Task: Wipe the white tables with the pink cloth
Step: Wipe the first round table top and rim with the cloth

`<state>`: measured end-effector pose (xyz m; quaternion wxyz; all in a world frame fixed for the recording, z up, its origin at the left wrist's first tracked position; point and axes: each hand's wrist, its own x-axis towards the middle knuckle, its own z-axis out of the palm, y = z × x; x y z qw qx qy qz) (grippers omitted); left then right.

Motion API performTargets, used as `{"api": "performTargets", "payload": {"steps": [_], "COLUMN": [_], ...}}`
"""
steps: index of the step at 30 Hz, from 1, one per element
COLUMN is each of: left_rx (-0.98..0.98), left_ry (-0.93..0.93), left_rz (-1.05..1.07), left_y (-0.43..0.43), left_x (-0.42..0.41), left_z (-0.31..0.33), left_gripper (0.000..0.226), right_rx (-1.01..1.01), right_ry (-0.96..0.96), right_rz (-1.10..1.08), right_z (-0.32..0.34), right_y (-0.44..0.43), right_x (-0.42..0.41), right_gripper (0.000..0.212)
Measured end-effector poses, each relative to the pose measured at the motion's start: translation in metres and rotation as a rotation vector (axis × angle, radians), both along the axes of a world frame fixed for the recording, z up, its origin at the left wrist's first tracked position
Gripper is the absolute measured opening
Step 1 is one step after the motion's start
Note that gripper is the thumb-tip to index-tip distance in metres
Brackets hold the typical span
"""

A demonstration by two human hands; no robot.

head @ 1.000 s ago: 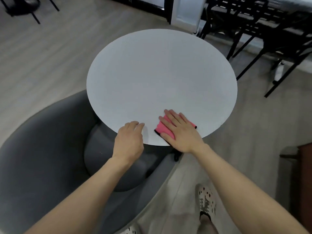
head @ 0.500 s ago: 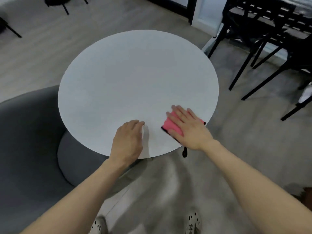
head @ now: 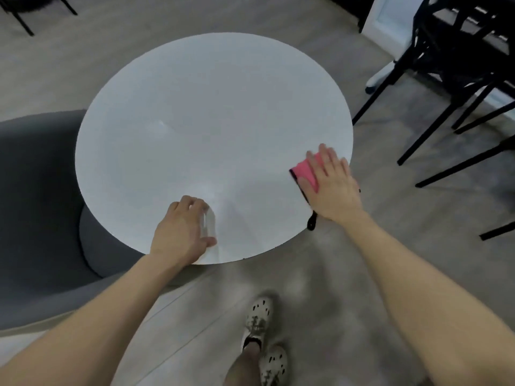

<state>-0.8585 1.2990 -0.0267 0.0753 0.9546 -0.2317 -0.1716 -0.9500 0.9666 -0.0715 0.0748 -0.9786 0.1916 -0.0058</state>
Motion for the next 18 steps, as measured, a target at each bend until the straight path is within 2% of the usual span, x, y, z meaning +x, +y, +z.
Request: {"api": "performTargets", "payload": {"steps": [2,3,4,6,8,10,11,12,14,16,17,18], "left_rx": [-0.017,-0.023,-0.030,-0.048,-0.057,-0.039,-0.023,-0.005,0.035,0.081,0.100,0.115], "left_ry": [-0.001,0.010,0.023,0.030,0.031,0.035,0.041,0.050,0.062,0.067,0.070,0.074], "left_rz": [0.028,0.043,0.056,0.082,0.095,0.103,0.109,0.113,0.126,0.150,0.169,0.193], "left_y": [0.001,0.001,0.002,0.005,0.005,0.004,0.003,0.001,-0.005,-0.012,-0.016,-0.020], "left_x": [-0.001,-0.002,-0.004,-0.007,-0.007,-0.007,-0.008,-0.008,-0.006,-0.004,-0.003,-0.003], "left_z": [0.000,0.000,0.000,0.000,-0.001,-0.001,0.000,0.001,0.003,0.006,0.007,0.008], "left_gripper": [0.074,0.075,0.077,0.080,0.082,0.082,0.082,0.082,0.083,0.083,0.083,0.083], "right_rx": [0.019,-0.007,-0.012,0.042,0.062,0.040,0.021,-0.002,-0.057,-0.036,-0.029,0.000], "right_ry": [-0.014,-0.023,-0.035,-0.042,0.017,0.056,0.078,0.081,0.026,-0.003,-0.012,-0.006], "right_rz": [-0.236,-0.246,-0.154,0.294,0.724,0.925,0.895,0.777,0.425,0.165,0.144,0.227], "right_z": [0.000,0.000,-0.002,-0.003,0.002,0.009,0.007,0.006,0.007,0.005,0.003,0.002], "right_y": [-0.002,0.020,0.049,0.104,0.118,0.078,0.048,0.016,-0.045,-0.049,-0.029,-0.002], "right_x": [0.013,0.019,0.020,0.010,-0.001,0.010,0.020,0.031,0.050,0.060,0.061,0.055], "right_gripper": [0.079,0.078,0.076,0.071,0.071,0.072,0.073,0.074,0.075,0.076,0.076,0.076]}}
